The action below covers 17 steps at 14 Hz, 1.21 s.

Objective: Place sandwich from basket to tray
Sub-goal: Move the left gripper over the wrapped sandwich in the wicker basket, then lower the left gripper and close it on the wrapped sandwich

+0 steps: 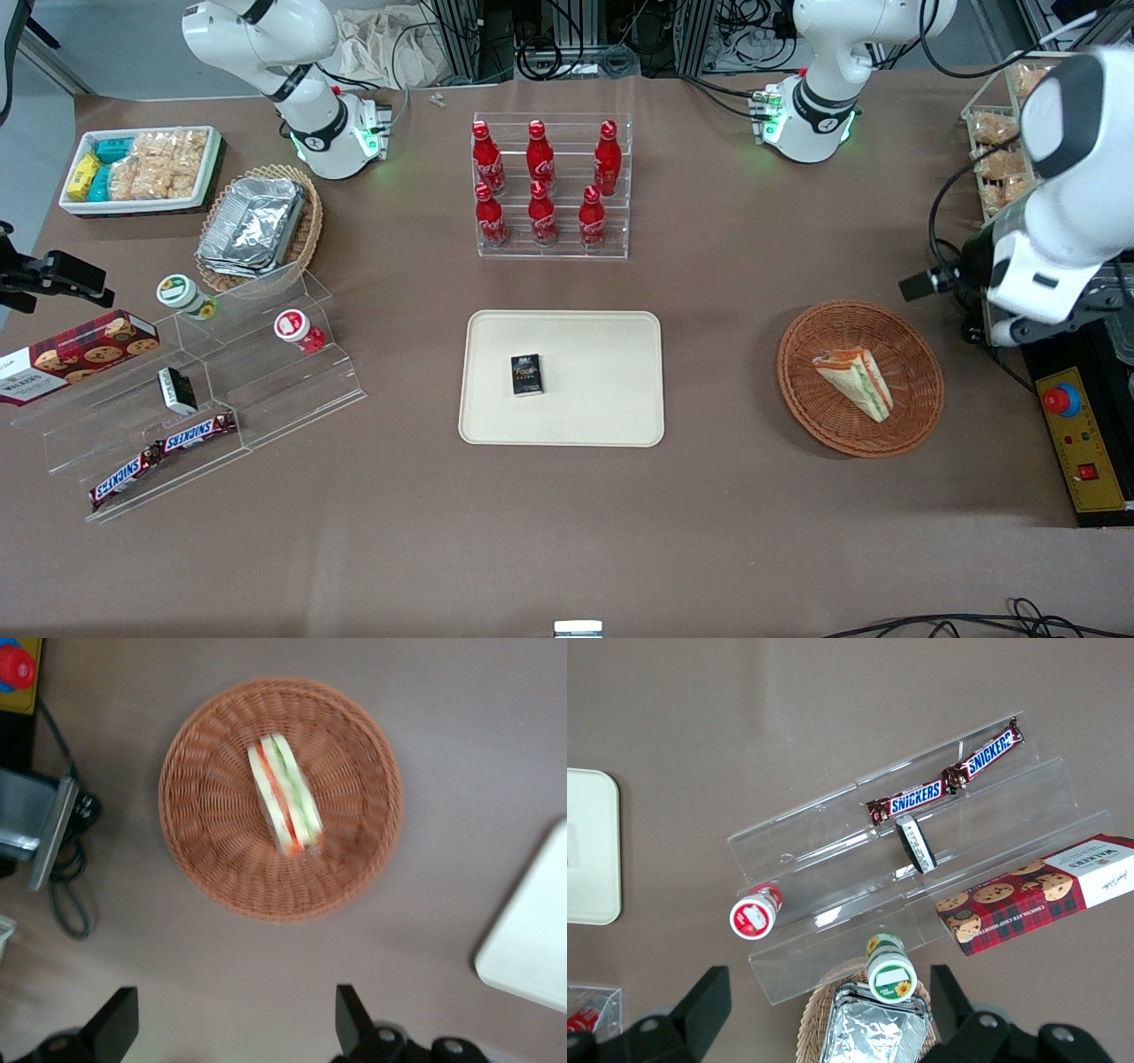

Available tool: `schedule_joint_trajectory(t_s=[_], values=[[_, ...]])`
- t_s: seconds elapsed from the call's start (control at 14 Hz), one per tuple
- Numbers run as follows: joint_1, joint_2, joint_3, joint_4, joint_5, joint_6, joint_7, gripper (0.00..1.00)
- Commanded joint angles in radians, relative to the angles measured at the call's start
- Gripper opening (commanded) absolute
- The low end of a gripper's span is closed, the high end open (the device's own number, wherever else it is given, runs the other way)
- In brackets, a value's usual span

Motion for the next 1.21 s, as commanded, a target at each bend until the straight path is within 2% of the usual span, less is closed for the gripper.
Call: schedule_joint_trajectory(t_s=[0.0,0.36,0.57,0.86,1.14], values=[[-0.004,0.013,0.027,-0.177,-0.014,0.229,-0.036,1.00],[-0.009,0.217,0.026,-0.197,-0.017,0.479,-0.201,1.00],[-0.016,0.291,0.024,-0.199,-0.017,0.575,-0.287,1.00],[-0.019,0.340,0.023,-0.200,-0.017,0.627,-0.312,1.00],[-0.019,0.293,0.021,-0.188,-0.016,0.612,-0.370,1.00]])
